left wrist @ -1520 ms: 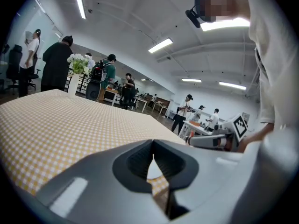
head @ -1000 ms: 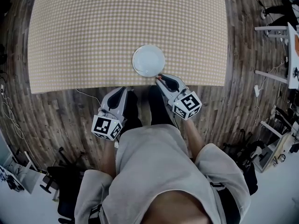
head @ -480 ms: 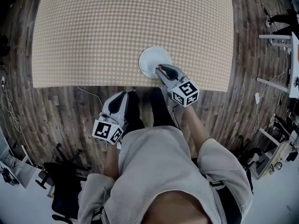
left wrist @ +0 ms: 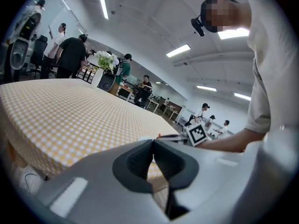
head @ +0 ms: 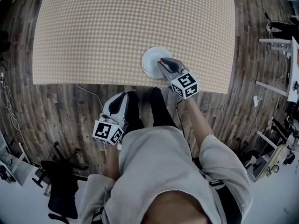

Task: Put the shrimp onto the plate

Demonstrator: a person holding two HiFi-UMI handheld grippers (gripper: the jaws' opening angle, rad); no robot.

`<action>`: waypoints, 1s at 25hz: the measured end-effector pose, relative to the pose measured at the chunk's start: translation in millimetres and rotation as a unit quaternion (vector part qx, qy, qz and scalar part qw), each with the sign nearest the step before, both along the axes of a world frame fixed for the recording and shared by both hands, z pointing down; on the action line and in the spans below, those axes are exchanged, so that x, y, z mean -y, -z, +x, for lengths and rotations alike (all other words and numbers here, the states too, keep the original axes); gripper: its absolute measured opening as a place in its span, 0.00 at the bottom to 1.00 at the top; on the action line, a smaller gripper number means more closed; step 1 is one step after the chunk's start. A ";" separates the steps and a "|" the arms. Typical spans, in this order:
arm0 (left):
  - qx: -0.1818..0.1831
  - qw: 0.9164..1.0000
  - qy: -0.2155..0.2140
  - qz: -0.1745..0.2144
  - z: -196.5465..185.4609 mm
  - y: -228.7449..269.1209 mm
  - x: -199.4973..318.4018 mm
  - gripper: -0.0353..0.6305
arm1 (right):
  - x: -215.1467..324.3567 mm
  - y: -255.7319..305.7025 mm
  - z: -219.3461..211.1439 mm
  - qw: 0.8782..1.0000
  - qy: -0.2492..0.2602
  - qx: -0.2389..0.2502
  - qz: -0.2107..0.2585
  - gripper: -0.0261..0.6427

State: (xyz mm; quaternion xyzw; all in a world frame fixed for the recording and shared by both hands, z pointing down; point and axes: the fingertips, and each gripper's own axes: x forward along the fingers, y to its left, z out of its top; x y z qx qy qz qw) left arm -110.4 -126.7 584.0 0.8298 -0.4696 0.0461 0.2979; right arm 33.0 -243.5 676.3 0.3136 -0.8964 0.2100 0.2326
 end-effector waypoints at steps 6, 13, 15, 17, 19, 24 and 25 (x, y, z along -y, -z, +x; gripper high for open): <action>-0.004 1.000 0.006 -0.005 -2.3 -7.2 -2.3 0.07 | -0.8 -16.4 -1.1 0.992 0.068 -0.103 0.033 0.14; -0.008 1.000 0.013 0.000 -6.0 -2.6 -3.0 0.07 | -2.6 -24.6 -4.9 0.954 0.169 -0.233 0.084 0.14; -0.008 1.000 0.015 0.000 -8.3 -2.5 -3.7 0.07 | -3.4 -26.4 -5.6 0.942 0.188 -0.262 0.094 0.14; -0.009 1.000 0.018 0.000 -10.3 -2.5 -3.8 0.07 | -3.9 -27.2 -6.0 0.931 0.205 -0.285 0.103 0.14; -0.010 1.000 0.022 -0.001 -11.2 -2.9 -3.4 0.07 | -4.8 -29.8 -4.4 0.915 0.228 -0.315 0.109 0.14; -0.005 1.000 0.019 -0.002 -14.9 -2.1 -3.9 0.07 | -4.3 -35.3 -4.0 0.885 0.268 -0.371 0.090 0.14; -0.005 1.000 0.020 -0.002 -15.8 -1.7 -4.2 0.07 | -3.6 -36.1 -4.8 0.885 0.271 -0.371 0.081 0.14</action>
